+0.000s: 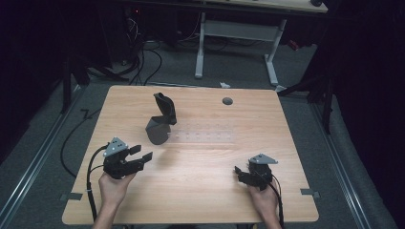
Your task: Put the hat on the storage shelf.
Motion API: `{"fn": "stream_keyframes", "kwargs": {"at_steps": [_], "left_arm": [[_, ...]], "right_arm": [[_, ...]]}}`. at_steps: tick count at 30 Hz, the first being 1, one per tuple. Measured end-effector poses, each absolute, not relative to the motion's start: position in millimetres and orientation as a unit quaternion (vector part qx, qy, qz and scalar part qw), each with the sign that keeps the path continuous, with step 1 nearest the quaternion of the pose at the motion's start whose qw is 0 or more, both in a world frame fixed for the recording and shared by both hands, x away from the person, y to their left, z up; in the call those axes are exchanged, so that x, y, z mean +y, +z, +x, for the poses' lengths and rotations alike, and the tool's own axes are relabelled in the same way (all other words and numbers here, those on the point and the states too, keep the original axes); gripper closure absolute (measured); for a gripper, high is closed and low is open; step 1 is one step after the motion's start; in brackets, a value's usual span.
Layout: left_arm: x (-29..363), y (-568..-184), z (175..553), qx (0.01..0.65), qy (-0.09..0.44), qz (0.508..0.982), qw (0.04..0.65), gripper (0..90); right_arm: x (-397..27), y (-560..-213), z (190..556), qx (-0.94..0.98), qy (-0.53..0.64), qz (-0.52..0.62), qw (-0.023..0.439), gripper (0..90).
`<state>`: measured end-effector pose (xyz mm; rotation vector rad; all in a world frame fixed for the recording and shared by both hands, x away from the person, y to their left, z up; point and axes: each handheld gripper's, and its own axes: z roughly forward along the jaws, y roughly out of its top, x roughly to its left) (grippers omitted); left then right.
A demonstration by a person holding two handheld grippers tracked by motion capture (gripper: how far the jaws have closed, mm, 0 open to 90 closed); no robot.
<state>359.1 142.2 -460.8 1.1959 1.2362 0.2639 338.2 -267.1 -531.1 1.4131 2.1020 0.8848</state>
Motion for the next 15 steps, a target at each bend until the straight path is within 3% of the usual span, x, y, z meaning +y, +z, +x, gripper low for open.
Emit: {"fn": "stream_keyframes", "kwargs": {"at_steps": [15], "left_arm": [[147.1, -470.3, 350.8, 0.550, 0.116, 0.521, 0.643, 42.5]], "right_arm": [[-267.0, -531.1, 338.2, 0.763, 0.321, 0.513, 0.227, 33.6]]}}
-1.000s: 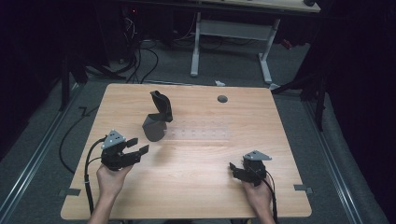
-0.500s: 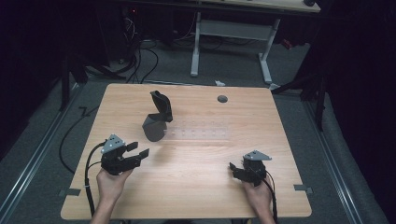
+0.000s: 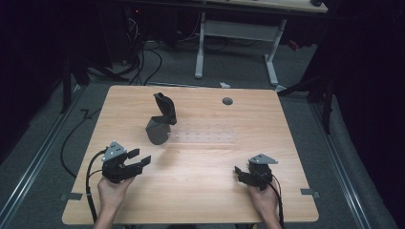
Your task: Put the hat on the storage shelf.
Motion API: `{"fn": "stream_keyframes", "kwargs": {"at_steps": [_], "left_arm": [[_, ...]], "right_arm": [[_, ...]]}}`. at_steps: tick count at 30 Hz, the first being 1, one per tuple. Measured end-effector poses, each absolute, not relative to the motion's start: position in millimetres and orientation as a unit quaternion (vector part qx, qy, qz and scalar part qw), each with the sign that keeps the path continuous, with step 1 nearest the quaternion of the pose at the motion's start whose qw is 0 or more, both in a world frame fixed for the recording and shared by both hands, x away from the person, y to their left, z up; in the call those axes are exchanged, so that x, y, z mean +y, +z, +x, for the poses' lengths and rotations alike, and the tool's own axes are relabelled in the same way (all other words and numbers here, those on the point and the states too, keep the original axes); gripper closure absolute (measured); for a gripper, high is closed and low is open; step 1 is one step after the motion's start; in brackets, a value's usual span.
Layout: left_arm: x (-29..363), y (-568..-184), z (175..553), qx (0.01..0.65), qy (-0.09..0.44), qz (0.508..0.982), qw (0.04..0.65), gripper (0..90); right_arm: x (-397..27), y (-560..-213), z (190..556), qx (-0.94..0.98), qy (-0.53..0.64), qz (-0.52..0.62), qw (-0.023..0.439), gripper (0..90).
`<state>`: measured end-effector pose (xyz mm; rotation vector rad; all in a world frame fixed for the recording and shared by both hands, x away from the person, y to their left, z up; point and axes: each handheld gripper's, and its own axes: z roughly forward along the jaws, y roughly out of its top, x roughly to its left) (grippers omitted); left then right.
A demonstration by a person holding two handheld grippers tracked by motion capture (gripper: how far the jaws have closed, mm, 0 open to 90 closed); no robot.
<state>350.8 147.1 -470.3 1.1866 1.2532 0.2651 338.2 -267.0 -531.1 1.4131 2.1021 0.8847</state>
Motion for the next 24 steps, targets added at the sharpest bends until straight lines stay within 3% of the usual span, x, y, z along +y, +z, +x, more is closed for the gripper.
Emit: {"fn": "stream_keyframes", "kwargs": {"at_steps": [24], "left_arm": [[140.5, -493.3, 349.1, 0.567, 0.110, 0.533, 0.619, 42.8]], "right_arm": [[-266.9, -531.1, 338.1, 0.763, 0.321, 0.512, 0.227, 33.5]]}}
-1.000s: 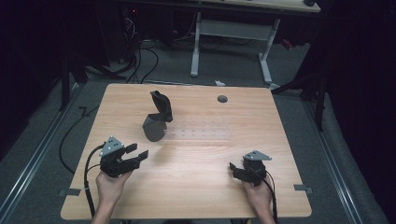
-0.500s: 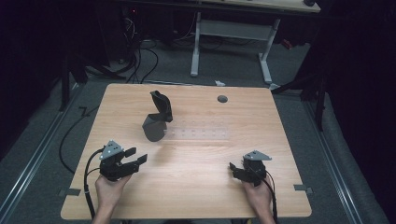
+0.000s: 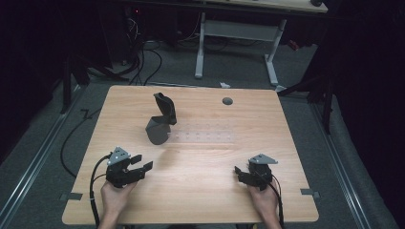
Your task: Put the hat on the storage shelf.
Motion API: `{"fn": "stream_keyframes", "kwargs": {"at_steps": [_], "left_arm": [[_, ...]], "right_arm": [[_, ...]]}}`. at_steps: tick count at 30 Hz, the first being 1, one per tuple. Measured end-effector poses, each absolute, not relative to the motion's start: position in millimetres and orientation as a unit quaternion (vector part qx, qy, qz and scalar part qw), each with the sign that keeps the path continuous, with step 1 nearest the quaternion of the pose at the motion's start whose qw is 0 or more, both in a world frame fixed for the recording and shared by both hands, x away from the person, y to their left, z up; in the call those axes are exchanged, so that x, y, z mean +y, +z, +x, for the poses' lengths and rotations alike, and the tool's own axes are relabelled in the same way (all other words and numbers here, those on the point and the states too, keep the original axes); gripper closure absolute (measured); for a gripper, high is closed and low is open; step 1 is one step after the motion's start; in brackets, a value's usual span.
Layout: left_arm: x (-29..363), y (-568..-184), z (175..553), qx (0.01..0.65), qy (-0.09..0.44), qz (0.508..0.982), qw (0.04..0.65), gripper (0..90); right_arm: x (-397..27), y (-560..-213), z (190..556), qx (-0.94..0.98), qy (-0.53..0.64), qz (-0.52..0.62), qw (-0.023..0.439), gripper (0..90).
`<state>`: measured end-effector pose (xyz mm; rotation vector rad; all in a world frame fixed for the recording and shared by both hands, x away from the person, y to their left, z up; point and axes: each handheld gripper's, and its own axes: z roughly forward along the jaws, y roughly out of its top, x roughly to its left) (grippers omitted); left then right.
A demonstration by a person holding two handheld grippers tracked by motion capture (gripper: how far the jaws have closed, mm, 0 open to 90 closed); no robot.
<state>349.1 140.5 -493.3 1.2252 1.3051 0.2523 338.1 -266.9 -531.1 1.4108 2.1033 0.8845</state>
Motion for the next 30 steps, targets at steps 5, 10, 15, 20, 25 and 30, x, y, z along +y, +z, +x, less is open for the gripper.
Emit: {"fn": "stream_keyframes", "kwargs": {"at_steps": [5, 10, 15, 20, 25, 30], "left_arm": [[137.4, -498.5, 348.6, 0.569, 0.104, 0.536, 0.615, 41.9], [134.9, -503.7, 348.5, 0.571, 0.102, 0.540, 0.610, 41.7], [131.2, -509.3, 349.8, 0.574, 0.102, 0.546, 0.602, 41.4], [123.7, -518.6, 349.0, 0.572, 0.104, 0.559, 0.591, 40.8], [118.9, -524.0, 349.2, 0.571, 0.109, 0.568, 0.582, 40.6], [111.9, -528.4, 349.8, 0.564, 0.120, 0.578, 0.578, 40.3]], "right_arm": [[-266.9, -531.1, 338.0, 0.764, 0.321, 0.512, 0.227, 33.5], [-266.9, -531.1, 338.0, 0.764, 0.321, 0.512, 0.227, 33.5], [-266.9, -531.1, 337.9, 0.764, 0.321, 0.512, 0.227, 33.5], [-266.9, -531.1, 337.8, 0.763, 0.322, 0.513, 0.226, 33.5], [-267.1, -531.1, 337.7, 0.763, 0.322, 0.512, 0.226, 33.4], [-267.1, -531.1, 337.7, 0.764, 0.322, 0.512, 0.226, 33.4]]}}
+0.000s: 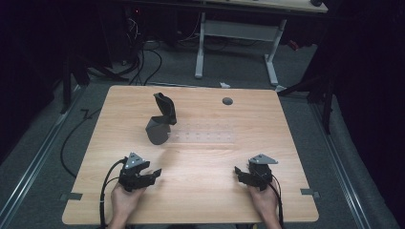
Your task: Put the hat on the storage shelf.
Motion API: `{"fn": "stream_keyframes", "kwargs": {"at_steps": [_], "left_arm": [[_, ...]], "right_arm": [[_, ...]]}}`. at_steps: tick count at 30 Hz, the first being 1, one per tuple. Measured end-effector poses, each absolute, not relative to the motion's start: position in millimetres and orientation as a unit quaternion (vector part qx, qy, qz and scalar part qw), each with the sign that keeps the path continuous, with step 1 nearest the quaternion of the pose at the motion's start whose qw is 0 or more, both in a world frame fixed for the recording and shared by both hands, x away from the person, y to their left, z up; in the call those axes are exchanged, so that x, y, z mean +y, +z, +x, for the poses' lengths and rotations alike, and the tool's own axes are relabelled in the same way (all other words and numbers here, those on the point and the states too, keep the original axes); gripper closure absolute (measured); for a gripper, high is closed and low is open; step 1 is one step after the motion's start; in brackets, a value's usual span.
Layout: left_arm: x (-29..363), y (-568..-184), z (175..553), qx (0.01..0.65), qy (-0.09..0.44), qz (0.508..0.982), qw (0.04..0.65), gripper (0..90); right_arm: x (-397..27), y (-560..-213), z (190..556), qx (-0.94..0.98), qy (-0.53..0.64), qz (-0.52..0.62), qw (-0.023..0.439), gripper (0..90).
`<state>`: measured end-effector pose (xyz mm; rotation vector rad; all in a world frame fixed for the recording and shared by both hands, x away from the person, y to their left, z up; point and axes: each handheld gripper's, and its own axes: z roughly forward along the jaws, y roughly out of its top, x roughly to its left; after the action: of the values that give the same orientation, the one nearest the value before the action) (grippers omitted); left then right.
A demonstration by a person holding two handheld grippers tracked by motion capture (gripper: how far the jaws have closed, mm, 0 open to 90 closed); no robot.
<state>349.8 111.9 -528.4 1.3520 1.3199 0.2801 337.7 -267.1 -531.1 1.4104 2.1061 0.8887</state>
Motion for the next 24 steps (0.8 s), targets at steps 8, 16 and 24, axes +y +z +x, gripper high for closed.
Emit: {"fn": "stream_keyframes", "kwargs": {"at_steps": [8, 16, 24], "left_arm": [[101.1, -537.6, 351.9, 0.553, 0.138, 0.594, 0.567, 39.3], [94.7, -544.6, 354.8, 0.548, 0.154, 0.601, 0.561, 37.2], [90.2, -546.2, 354.2, 0.542, 0.164, 0.611, 0.554, 33.4]], "right_arm": [[-266.9, -531.1, 337.5, 0.763, 0.323, 0.512, 0.225, 33.1], [-266.9, -531.1, 337.5, 0.764, 0.323, 0.512, 0.225, 33.0], [-266.8, -531.1, 337.5, 0.764, 0.323, 0.512, 0.225, 33.0]]}}
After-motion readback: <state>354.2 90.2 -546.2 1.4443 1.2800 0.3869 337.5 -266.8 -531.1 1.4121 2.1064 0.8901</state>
